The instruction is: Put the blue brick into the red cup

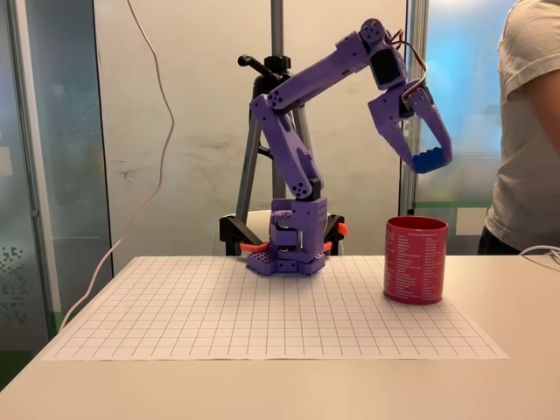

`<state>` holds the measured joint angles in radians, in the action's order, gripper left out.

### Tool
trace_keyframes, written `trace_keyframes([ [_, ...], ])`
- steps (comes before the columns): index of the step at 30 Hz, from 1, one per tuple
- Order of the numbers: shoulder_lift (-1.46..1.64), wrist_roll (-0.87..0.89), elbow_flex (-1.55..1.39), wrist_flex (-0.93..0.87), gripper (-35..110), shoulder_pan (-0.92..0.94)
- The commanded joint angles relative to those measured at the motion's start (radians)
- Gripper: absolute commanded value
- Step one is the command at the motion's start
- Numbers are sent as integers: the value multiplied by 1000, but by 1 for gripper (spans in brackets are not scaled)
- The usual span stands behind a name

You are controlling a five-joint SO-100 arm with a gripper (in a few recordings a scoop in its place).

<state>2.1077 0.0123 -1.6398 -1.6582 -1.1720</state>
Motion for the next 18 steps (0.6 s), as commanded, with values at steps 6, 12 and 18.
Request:
trace_keyframes([
  [6,31,12,-132,71,0,38],
  [12,81,3,-215,84,0,57],
  [18,89,-3,-213,83,0,71],
])
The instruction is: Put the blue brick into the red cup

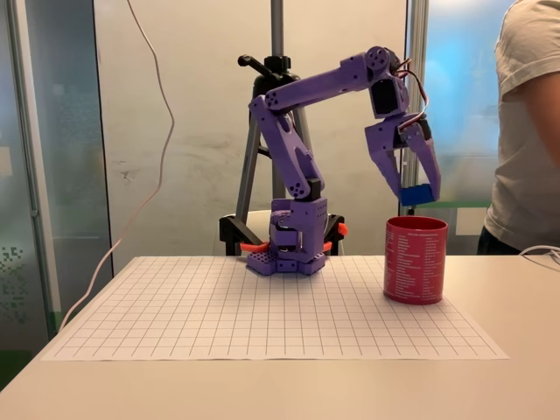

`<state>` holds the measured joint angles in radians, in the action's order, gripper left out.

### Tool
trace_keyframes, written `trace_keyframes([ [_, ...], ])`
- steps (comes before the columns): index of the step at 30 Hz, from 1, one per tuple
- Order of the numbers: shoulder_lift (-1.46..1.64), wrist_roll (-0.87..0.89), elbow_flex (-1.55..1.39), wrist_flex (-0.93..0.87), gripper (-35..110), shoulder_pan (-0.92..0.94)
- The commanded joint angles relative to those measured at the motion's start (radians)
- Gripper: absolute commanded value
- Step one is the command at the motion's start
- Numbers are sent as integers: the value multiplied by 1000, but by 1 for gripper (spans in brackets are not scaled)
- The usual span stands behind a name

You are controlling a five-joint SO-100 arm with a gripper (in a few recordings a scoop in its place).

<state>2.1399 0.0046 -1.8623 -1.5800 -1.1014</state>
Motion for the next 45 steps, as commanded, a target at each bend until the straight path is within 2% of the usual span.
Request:
trace_keyframes([
  [1,58,3,9,5,0,0],
  [6,58,2,8,3,0,2],
  [7,57,0,6,-6,8,2],
  [10,74,49,2,-26,48,11],
  [11,86,49,-5,-28,55,17],
  [15,91,43,-3,-26,61,26],
  [29,86,34,-14,-28,61,28],
  [30,86,25,-15,-29,59,28],
  [32,78,-31,-12,0,0,21],
  [45,86,-18,-12,5,0,20],
])
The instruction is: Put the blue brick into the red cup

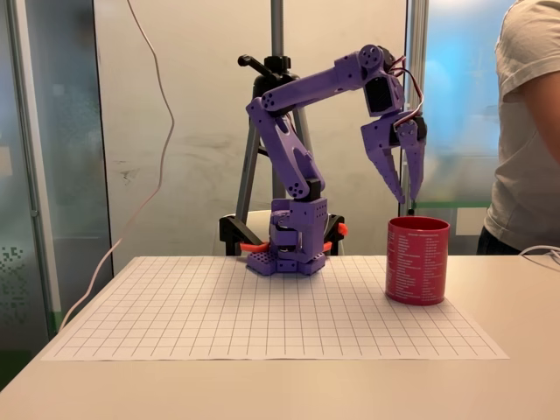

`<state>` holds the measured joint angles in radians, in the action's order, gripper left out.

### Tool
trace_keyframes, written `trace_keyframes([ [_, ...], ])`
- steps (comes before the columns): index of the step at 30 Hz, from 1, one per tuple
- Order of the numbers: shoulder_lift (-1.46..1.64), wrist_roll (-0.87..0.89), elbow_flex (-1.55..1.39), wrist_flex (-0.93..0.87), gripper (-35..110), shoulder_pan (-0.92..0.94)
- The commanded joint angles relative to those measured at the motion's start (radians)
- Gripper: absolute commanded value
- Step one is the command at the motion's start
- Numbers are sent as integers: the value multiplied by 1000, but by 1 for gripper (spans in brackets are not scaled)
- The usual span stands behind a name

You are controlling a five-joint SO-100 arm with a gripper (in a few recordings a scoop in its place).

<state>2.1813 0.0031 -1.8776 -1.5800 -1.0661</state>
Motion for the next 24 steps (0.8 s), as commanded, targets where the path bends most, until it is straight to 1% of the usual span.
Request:
trace_keyframes([
  [1,44,-17,3,6,0,-14],
  [5,41,-28,-8,23,0,-3],
  [6,41,-34,-18,48,0,9],
  [8,41,-35,-54,152,0,78],
  [11,9,25,-92,362,0,252],
  [17,-37,69,-100,581,0,604],
  [20,-15,83,-94,658,0,782],
  [24,35,61,-46,663,0,973],
])
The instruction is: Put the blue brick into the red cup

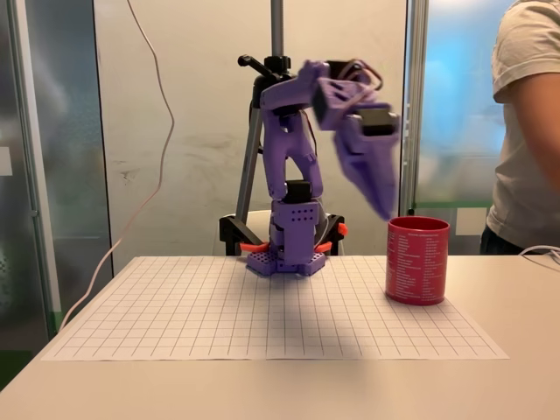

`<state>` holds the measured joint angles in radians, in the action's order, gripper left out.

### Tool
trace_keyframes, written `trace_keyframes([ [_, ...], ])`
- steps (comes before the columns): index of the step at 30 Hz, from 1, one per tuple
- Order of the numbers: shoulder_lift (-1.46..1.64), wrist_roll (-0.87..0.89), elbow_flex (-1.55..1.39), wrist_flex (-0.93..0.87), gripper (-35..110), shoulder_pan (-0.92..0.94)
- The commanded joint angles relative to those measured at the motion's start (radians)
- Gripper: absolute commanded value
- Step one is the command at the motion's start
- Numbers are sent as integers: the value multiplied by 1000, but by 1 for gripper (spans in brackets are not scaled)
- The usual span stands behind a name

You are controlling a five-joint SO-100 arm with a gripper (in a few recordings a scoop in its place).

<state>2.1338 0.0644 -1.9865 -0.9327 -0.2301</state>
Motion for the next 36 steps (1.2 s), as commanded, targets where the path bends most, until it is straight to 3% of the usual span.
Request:
trace_keyframes([
  [1,106,-5,74,8,0,178],
  [6,328,-80,71,-83,0,276],
  [17,821,-78,12,-344,0,222],
  [29,1166,-81,-253,-285,0,212],
  [36,1169,-71,-407,-261,0,172],
])
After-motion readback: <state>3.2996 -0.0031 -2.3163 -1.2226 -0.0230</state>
